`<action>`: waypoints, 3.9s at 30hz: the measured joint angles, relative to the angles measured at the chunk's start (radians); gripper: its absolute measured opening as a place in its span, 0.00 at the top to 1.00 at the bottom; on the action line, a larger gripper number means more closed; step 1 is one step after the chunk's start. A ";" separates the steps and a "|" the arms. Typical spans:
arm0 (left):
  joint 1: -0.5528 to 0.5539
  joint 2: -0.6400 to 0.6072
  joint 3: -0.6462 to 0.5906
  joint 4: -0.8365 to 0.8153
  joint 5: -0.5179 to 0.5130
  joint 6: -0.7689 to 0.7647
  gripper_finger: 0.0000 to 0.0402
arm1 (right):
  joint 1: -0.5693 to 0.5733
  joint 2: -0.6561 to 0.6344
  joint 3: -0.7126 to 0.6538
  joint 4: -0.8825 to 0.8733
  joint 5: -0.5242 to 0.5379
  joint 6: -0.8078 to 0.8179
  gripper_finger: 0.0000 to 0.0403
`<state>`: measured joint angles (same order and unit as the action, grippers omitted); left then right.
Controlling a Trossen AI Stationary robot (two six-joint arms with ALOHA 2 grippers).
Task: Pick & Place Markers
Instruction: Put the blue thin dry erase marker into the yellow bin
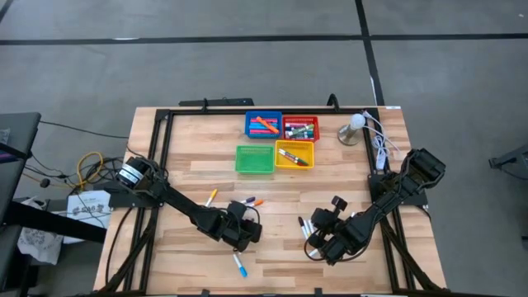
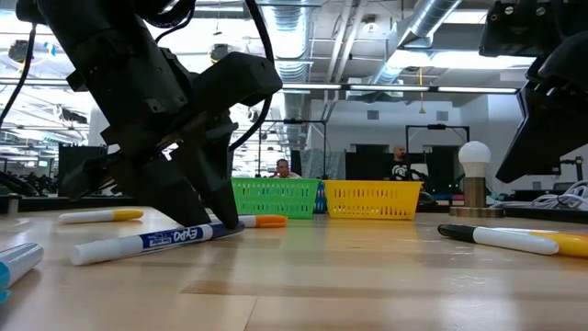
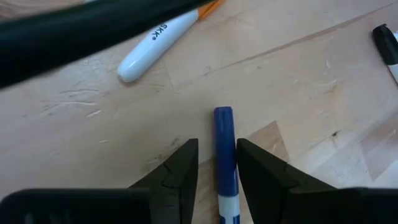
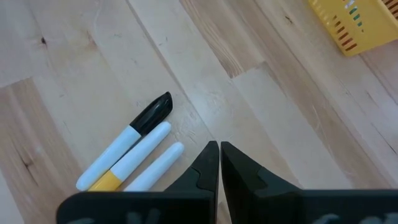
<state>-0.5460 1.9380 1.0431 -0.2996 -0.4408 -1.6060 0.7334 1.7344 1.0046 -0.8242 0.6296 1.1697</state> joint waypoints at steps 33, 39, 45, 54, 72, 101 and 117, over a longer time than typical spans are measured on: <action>-0.010 -0.149 -0.005 0.137 -0.203 0.068 0.89 | 0.013 0.000 0.000 0.164 0.024 -0.075 0.98; -0.015 -0.263 -0.003 0.249 -0.385 0.254 0.91 | -0.018 0.000 -0.001 0.387 -0.043 -0.278 0.98; -0.031 -0.309 -0.002 0.508 -0.453 0.656 0.89 | -0.057 0.000 -0.001 0.609 -0.108 -0.460 0.98; -0.054 -0.311 -0.002 0.631 -0.372 0.879 0.89 | -0.138 0.000 -0.001 0.925 -0.113 -0.577 0.98; -0.054 -0.415 -0.002 0.635 -0.179 1.074 0.90 | -0.230 0.000 0.000 1.315 -0.421 -0.669 0.68; -0.064 -0.413 -0.031 0.642 -0.205 1.032 0.89 | -0.293 0.000 0.000 1.541 -0.425 -0.760 0.64; -0.065 -0.413 -0.031 0.650 -0.211 1.035 0.88 | -0.299 0.000 0.000 1.523 -0.446 -0.782 0.94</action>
<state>-0.6105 1.5253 1.0119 0.3507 -0.6521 -0.5705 0.4347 1.7344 1.0050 0.6986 0.1840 0.3878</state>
